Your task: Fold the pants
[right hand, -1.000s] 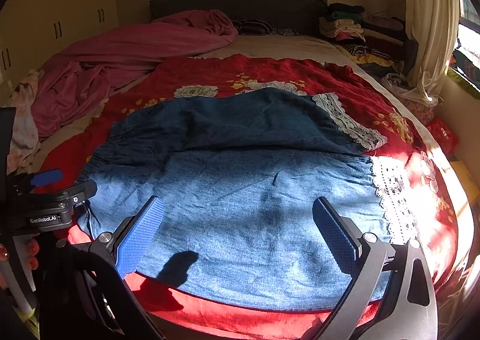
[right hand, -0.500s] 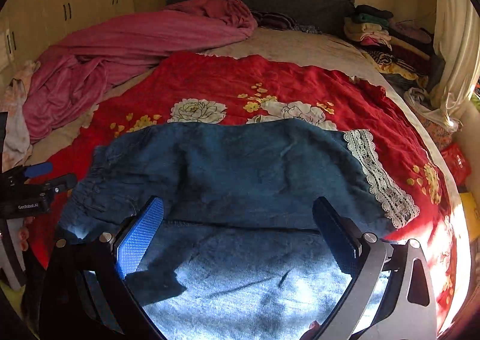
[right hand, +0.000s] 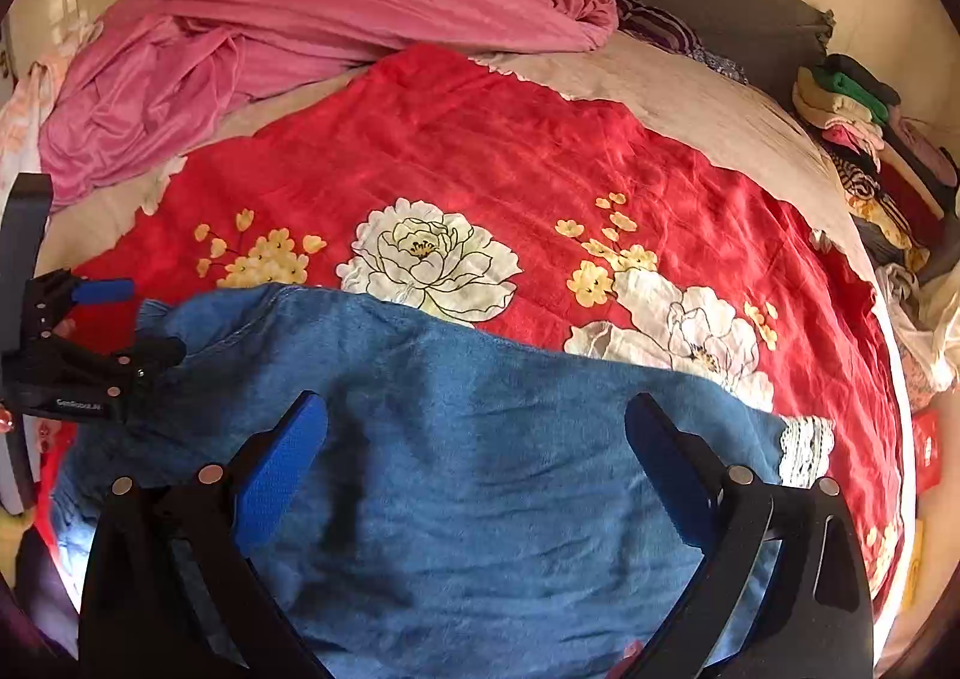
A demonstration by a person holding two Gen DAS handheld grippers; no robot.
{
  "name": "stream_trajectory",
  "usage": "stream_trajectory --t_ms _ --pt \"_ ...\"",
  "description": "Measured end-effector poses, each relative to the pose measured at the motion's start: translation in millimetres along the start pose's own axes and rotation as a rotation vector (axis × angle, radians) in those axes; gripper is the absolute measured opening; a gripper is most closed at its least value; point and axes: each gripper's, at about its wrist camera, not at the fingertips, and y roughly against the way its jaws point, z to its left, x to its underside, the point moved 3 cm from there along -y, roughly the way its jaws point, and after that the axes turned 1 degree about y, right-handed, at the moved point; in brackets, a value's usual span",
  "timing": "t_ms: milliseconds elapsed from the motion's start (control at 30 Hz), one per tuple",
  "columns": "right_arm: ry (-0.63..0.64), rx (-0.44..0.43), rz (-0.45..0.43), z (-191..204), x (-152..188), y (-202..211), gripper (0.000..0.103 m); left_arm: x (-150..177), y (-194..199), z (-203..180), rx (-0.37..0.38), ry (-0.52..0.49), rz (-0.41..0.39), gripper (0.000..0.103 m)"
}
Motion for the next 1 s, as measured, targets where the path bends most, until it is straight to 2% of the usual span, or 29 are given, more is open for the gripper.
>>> stream_trajectory --t_ms 67,133,167,200,300,433,567,633,667,733,767,833,900,1000 --pt "0.0 -0.023 0.037 -3 -7 -16 0.099 0 -3 -1 0.015 0.005 -0.006 0.094" --pt "0.027 -0.045 0.054 0 -13 -27 0.099 0 -2 -4 0.025 -0.005 -0.028 0.075" --pt "0.046 -0.05 0.063 1 -16 -32 0.099 0 -2 -4 0.037 -0.001 -0.035 0.06" --pt "0.072 -0.054 0.074 4 -18 -37 0.099 0 -1 -6 0.057 0.0 -0.038 0.049" --pt "0.132 -0.047 0.079 12 -25 -47 0.099 1 5 -10 0.076 -0.024 -0.063 0.034" --pt "0.235 -0.061 0.071 22 -32 -56 0.098 1 24 -5 0.154 0.01 -0.116 0.03" --pt "0.378 -0.111 0.086 41 -34 -68 0.095 2 40 -4 0.167 0.013 -0.168 0.029" --pt "0.387 -0.17 0.095 47 -32 -73 0.065 2 47 -6 0.18 0.009 -0.19 0.029" --pt "0.377 -0.193 0.099 49 -29 -74 0.06 2 49 -8 0.179 0.0 -0.197 0.029" --pt "0.365 -0.223 0.076 55 -24 -71 0.036 3 52 -13 0.161 -0.019 -0.209 0.029" --pt "0.349 -0.24 0.056 56 -21 -65 0.029 3 52 -15 0.151 -0.027 -0.214 0.029" --pt "0.304 -0.246 0.019 54 -17 -52 0.01 5 57 -17 0.125 -0.039 -0.233 0.029" --pt "0.242 -0.257 -0.027 47 -13 -34 0.008 5 63 -17 0.108 -0.046 -0.252 0.029" --pt "0.162 -0.269 -0.09 39 -3 -2 0.007 8 77 -17 0.123 -0.042 -0.283 0.029"
